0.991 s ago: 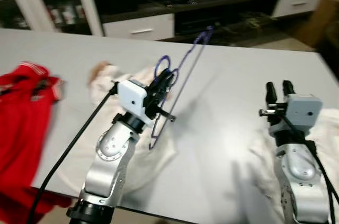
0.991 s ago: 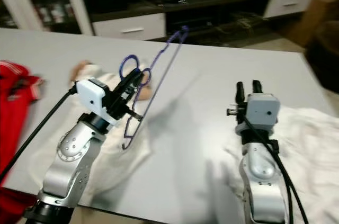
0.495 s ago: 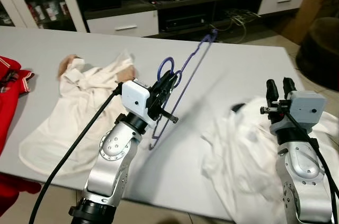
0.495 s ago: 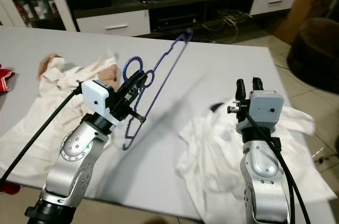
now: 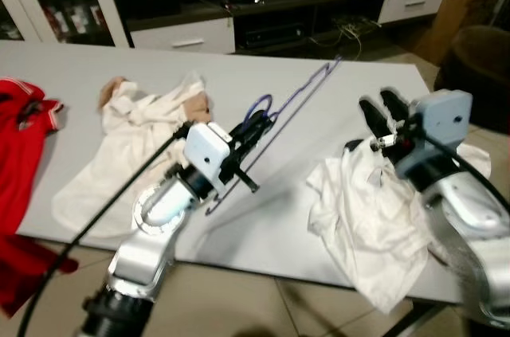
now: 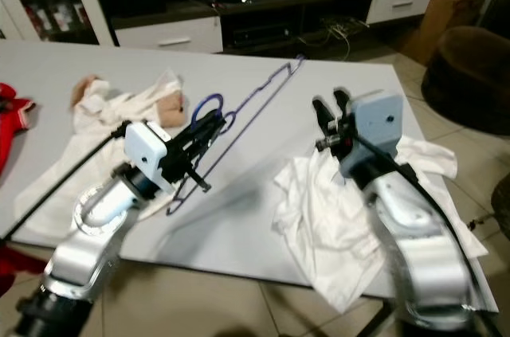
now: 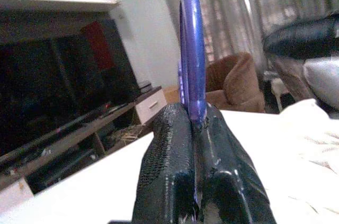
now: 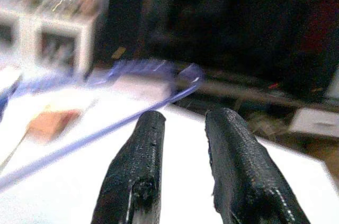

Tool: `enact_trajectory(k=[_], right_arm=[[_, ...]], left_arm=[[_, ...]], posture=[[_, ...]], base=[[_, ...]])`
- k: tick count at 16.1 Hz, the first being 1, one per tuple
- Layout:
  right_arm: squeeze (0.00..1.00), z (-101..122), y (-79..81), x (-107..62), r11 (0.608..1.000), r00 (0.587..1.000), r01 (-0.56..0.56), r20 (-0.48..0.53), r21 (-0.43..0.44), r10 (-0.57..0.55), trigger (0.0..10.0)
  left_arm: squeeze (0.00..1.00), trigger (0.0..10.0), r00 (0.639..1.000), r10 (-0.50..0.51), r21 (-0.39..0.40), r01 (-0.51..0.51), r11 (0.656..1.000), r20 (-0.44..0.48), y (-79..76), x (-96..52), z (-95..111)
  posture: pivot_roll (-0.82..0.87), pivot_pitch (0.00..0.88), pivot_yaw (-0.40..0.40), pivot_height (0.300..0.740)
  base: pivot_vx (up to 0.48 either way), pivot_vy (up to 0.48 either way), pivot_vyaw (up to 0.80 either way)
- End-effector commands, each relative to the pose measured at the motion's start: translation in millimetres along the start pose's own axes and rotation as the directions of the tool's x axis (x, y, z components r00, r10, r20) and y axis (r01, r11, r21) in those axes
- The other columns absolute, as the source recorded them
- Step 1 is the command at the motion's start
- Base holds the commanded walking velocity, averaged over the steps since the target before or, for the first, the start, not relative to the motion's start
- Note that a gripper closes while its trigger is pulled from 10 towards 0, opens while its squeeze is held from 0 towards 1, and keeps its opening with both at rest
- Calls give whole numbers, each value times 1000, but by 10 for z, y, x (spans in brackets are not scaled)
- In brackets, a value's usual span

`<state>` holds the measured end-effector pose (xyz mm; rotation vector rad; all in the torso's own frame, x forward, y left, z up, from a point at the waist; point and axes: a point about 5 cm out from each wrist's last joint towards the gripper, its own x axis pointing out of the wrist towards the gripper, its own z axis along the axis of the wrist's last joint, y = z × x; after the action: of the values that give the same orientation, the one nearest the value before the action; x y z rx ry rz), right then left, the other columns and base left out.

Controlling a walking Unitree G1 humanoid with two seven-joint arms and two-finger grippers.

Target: Hang hanger

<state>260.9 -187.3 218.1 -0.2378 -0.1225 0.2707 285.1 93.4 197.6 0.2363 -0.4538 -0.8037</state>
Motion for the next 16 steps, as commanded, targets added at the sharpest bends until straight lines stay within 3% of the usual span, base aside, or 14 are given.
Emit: enact_trajectory(k=[1, 2, 5, 10, 11, 13, 15, 16], right_arm=[[0, -94, -74, -5, 1000, 996, -23, -84, -7, 22, 10000], [0, -209, -177, -39, 998, 985, -22, -171, -59, 11, 10000], [0, -308, -299, -85, 997, 962, -31, -271, -71, 11, 10000], [0, -443, -399, -132, 991, 936, -31, -352, -127, -16, 10000], [0, -507, -402, -164, 980, 907, -102, -422, -171, 21, 10000], [0, -554, -433, -194, 977, 882, -136, -468, -165, 43, 10000], [0, -760, -412, -210, 961, 826, -209, -560, -183, 73, 10000], [0, -829, -359, -192, 963, 814, -221, -573, -153, 96, 7490]], left_arm=[[0, 10000, 999, -40, 9, 40, 999, -15, 23, -48, -16], [0, 10000, 995, -88, 21, 89, 996, -37, 42, -64, -28], [0, 10000, 986, -157, 32, 159, 987, -56, 2, -98, -60], [0, 10000, 983, -176, 36, 178, 983, -56, -7, -111, -57], [0, 10000, 971, -218, 109, 228, 968, -96, 36, -146, -67], [0, 10000, 963, -231, 176, 253, 951, -135, 126, -178, -74], [0, 10000, 974, -183, 203, 208, 957, -134, 299, -168, -32], [0, 10000, 975, -182, 201, 205, 958, -126, 296, -158, -21]], posture=[[-53, 62, 50, 740], [-54, 59, 52, 740], [-54, 56, 54, 740], [-44, 59, 50, 740], [-39, 60, 45, 740], [-37, 60, 42, 740], [-35, 59, 37, 740], [-34, 60, 36, 740]], base=[[0, 0, 0], [0, 0, 0], [0, 0, 0], [0, 0, 0], [0, 0, 0], [0, 0, 0], [0, 0, 0], [0, 0, 0]])
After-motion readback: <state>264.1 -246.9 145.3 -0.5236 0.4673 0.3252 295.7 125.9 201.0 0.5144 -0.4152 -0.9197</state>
